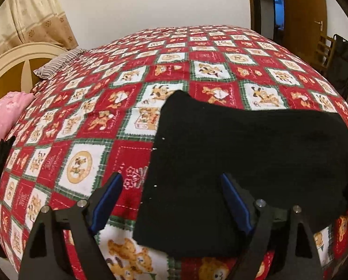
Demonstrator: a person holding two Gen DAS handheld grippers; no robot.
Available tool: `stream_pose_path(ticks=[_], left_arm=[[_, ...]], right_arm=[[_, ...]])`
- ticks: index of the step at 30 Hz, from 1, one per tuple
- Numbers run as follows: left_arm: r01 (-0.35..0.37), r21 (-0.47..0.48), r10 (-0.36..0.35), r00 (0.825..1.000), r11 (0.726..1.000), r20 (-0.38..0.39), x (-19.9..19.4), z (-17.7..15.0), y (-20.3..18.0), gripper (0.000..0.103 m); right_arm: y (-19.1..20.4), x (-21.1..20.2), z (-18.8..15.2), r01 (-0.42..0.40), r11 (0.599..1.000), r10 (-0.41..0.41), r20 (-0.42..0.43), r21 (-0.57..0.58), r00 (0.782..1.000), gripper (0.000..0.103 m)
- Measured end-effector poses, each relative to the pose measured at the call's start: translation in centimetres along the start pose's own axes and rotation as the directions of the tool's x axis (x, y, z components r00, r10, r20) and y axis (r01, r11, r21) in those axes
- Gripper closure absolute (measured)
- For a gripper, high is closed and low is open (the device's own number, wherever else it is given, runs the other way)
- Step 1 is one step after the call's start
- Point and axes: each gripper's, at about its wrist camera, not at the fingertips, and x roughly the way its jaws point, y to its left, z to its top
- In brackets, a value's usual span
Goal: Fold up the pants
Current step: 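Lower the folded pants onto the quilt and open both grippers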
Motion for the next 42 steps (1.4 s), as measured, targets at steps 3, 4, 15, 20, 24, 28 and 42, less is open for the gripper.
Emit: stream_pose_path(ticks=[3,4,15,20,24,28,42], left_arm=[[0.003,-0.006,-0.003,1.000,1.000,0.024,-0.7,0.8,0.0,0.015],[0.002,-0.007,-0.002,0.999,1.000,0.034,-0.9,1.3,-0.1,0.015],[-0.048,0.010,0.048,0.999,0.999,0.014,2.3,3.4,-1.6,0.015],[-0.042,-0.008,0.043,0.999,0.999,0.013,3.2,2.9,-1.6,0.013],[-0.062,0.009,0.062,0.998,0.998,0.019,3.3,2.7,-1.6,0.008],[-0.049,-0.003,0.049,0.999,0.999,0.003,1.6,2.1,-1.2,0.009],[0.016,-0.002,-0.016,1.000,1.000,-0.004,-3.7,-2.6,-2.2,0.009]], right_arm=[[-0.1,0.3,1.7,0.025,1.000,-0.024,0.022,-0.010,0.999,0.085],[-0.4,0.8,2.3,0.032,0.999,-0.031,0.024,-0.005,0.999,0.085],[-1.6,6.2,2.7,0.110,0.993,-0.112,-0.057,-0.035,0.992,0.085],[-2.4,6.6,2.8,0.085,0.996,-0.085,-0.059,0.001,0.995,0.085],[-1.9,6.5,2.9,0.103,0.995,-0.104,-0.071,-0.017,0.992,0.085],[-1.5,3.6,2.4,0.055,0.997,-0.053,-0.033,0.047,0.998,0.084],[0.7,-2.3,-3.2,0.031,0.996,-0.027,-0.052,0.084,0.998,0.044]])
